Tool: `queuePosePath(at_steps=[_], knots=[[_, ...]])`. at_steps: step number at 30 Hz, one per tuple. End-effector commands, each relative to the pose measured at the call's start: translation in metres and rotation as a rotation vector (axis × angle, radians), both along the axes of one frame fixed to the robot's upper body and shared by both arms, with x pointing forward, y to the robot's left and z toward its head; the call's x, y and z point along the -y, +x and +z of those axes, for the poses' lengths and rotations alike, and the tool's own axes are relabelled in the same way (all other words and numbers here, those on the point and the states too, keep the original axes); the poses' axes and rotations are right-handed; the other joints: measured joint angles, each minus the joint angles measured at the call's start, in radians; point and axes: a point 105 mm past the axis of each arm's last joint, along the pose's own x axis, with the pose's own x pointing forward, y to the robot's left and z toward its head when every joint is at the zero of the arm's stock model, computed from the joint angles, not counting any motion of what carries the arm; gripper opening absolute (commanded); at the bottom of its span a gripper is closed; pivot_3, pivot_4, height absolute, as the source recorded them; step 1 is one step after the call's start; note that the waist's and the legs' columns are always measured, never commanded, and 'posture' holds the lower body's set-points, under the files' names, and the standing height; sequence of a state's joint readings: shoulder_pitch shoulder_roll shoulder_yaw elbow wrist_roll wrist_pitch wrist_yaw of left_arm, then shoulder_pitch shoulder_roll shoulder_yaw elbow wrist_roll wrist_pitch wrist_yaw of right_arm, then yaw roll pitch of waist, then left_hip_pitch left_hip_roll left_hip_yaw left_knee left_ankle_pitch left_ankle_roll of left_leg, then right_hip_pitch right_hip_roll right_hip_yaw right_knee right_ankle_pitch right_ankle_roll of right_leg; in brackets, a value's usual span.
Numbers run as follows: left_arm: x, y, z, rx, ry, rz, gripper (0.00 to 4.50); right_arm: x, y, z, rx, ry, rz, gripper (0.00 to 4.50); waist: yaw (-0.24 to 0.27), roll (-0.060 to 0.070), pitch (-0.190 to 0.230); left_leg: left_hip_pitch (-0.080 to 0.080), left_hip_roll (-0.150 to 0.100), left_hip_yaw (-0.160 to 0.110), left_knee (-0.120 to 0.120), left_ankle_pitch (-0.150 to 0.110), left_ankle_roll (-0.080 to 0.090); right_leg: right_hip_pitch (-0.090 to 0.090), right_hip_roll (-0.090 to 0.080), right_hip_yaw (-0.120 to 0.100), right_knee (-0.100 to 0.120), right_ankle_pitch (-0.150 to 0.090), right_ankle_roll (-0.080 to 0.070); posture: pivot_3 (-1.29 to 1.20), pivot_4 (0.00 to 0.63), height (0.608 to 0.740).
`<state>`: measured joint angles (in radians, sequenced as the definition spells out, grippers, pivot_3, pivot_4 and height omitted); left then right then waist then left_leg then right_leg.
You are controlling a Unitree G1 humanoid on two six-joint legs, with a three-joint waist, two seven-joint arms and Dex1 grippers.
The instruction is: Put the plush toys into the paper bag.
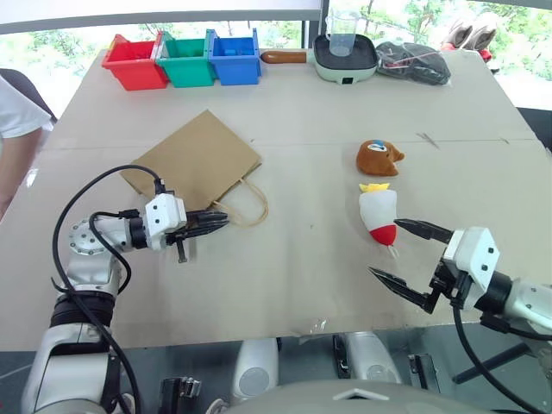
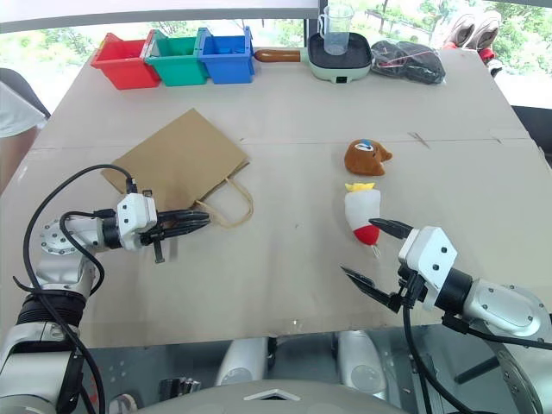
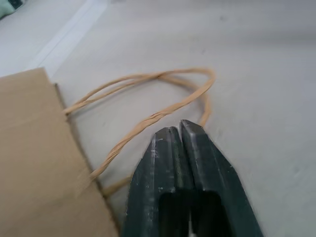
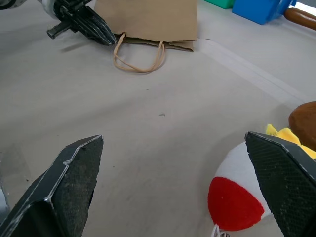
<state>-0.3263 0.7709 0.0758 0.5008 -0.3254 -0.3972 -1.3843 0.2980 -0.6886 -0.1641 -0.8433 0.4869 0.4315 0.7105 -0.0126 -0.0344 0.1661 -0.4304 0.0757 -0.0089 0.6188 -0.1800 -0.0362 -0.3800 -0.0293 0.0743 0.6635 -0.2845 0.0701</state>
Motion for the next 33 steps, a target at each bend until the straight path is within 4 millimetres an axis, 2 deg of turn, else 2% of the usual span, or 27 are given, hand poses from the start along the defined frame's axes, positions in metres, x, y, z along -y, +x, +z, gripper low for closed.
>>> queuePosePath(at_steps=[1,4,8,13,17,19,20,21,27,30,33], knots=[[-0.008,0.007,0.018,0.078,0.006,0.032,2.42,-0.006,-0.004,0.008,0.039,0.015,0.021,4.5,0.0,0.0,0.0,0.0,0.0,0.0,0.0,0.0,0.0,0.0,0.0,0.0,0.0,0.0,0.0,0.0,0.15,0.74],[-0.007,0.01,0.021,0.115,0.03,0.032,3.86,-0.007,-0.004,0.009,0.044,0.023,0.025,4.5,0.001,0.0,0.0,0.0,0.0,0.0,0.0,0.0,0.0,0.0,0.0,0.0,0.0,0.0,0.0,0.0,0.15,0.74],[0.003,0.018,0.024,0.181,0.071,0.024,3.86,-0.008,-0.005,0.012,0.062,0.034,0.035,4.5,0.003,0.0,0.0,0.0,0.0,0.0,0.0,0.0,0.0,0.001,0.0,0.0,0.0,0.0,0.0,0.0,0.15,0.74],[0.015,0.026,0.019,0.27,0.17,0.011,3.86,-0.009,-0.005,0.014,0.077,0.045,0.035,4.5,0.003,0.0,0.0,0.0,0.0,0.0,0.001,0.0,0.0,0.001,0.0,0.0,0.0,0.0,0.0,0.0,0.15,0.74],[0.022,0.023,0.007,0.252,0.212,-0.045,2.18,-0.011,-0.005,0.013,0.081,0.043,0.037,4.5,0.001,0.0,0.0,0.0,0.0,0.0,0.001,0.0,0.0,0.001,0.001,0.0,0.0,0.0,0.0,0.0,0.15,0.74],[0.024,0.024,0.007,0.249,0.192,-0.042,1.24,-0.011,-0.004,0.013,0.082,0.042,0.038,4.5,0.0,0.0,0.0,0.0,0.0,-0.001,0.001,0.0,0.0,0.001,0.001,0.0,0.0,0.0,0.0,0.0,0.15,0.74],[0.026,0.025,0.009,0.246,0.174,-0.04,0.56,-0.011,-0.004,0.012,0.082,0.041,0.038,4.5,0.001,0.0,0.0,0.0,0.0,-0.001,0.001,0.0,0.0,0.001,0.001,0.0,0.0,0.0,0.0,0.0,0.15,0.74],[0.028,0.026,0.01,0.24,0.155,-0.037,0.17,-0.011,-0.004,0.012,0.082,0.042,0.037,4.5,0.001,0.0,0.0,0.0,0.0,-0.001,0.001,0.0,0.0,0.001,0.001,0.0,0.0,0.0,0.0,0.0,0.15,0.74],[0.04,0.024,0.011,0.175,0.056,-0.049,0.06,-0.016,0.001,0.01,0.094,0.045,0.033,4.5,0.002,0.0,0.0,0.0,0.0,-0.001,0.002,0.0,0.0,0.002,0.001,0.0,0.001,0.0,0.0,0.0,0.15,0.74],[0.036,0.026,0.019,0.11,-0.031,-0.012,0.06,-0.019,0.002,0.01,0.104,0.048,0.033,4.5,0.001,0.0,0.0,0.0,0.0,-0.001,0.002,0.0,0.0,0.002,0.001,0.0,0.001,0.0,0.0,0.0,0.15,0.74],[0.029,0.02,0.022,0.083,0.027,-0.068,0.06,-0.021,0.002,0.01,0.108,0.051,0.035,4.5,-0.001,0.0,0.0,0.0,0.0,-0.002,0.002,0.0,0.0,0.002,0.002,0.0,0.001,0.0,0.0,0.0,0.15,0.74]])
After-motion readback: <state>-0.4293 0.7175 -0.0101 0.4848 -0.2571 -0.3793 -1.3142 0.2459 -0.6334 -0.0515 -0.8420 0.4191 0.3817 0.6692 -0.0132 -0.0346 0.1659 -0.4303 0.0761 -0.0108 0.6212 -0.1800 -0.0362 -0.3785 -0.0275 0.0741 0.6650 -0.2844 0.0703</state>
